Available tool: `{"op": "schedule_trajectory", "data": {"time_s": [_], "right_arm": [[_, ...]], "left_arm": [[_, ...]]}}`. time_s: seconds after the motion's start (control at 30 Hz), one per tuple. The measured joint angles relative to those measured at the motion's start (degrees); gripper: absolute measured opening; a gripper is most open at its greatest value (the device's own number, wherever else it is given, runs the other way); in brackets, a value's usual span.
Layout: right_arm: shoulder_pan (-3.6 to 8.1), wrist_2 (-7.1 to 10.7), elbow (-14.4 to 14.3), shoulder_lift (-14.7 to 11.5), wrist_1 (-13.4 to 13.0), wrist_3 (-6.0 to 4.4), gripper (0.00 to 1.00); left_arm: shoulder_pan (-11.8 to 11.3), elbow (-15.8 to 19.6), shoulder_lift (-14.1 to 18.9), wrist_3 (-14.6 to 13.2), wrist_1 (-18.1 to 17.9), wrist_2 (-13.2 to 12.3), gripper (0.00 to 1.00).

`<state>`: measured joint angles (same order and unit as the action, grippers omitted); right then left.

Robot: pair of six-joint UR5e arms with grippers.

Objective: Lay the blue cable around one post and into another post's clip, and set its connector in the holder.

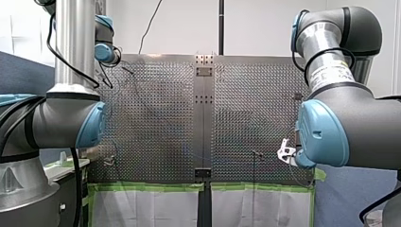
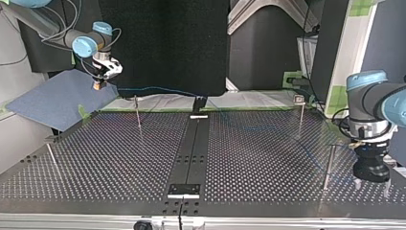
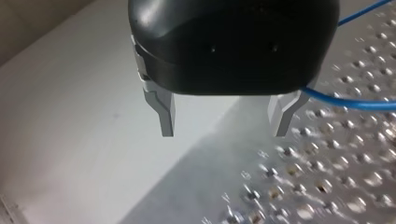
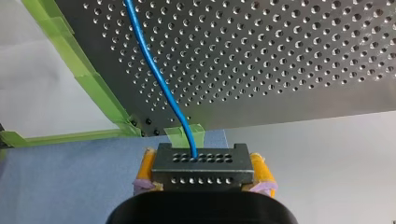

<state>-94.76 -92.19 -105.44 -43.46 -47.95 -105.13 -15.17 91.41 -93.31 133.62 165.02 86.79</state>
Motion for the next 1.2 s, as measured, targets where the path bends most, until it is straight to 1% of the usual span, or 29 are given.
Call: {"op": "schedule_trajectory", "data": {"time_s": [0.23,0.5,0.63,0.83,0.97,1.2], "right_arm": [[-0.01,-0.02,0.0,0.0,-0.2,0.0,0.0],[0.0,-0.02,0.0,0.0,-0.6,-0.14,0.0],[0.0,-0.02,0.0,0.0,-0.7,-0.17,0.0],[-0.01,-0.02,0.0,0.0,-0.7,-0.18,0.0],[-0.02,-0.02,0.0,0.0,-0.6,-0.17,0.0],[-0.03,-0.01,0.0,0.0,-0.5,-0.18,0.0]], "left_arm": [[0.1,-0.1,-0.9,-0.6,0.0,-0.1,1.0],[0.8,0.2,-1.7,-2.1,0.3,0.0,1.0],[0.7,1.3,-1.7,-1.1,-0.4,0.0,1.0],[0.6,3.7,-1.7,1.3,-3.2,0.0,1.0],[0.9,4.3,-1.8,1.6,-4.5,0.0,1.0],[1.0,5.3,-2.3,2.4,-5.2,0.4,1.0]]}}
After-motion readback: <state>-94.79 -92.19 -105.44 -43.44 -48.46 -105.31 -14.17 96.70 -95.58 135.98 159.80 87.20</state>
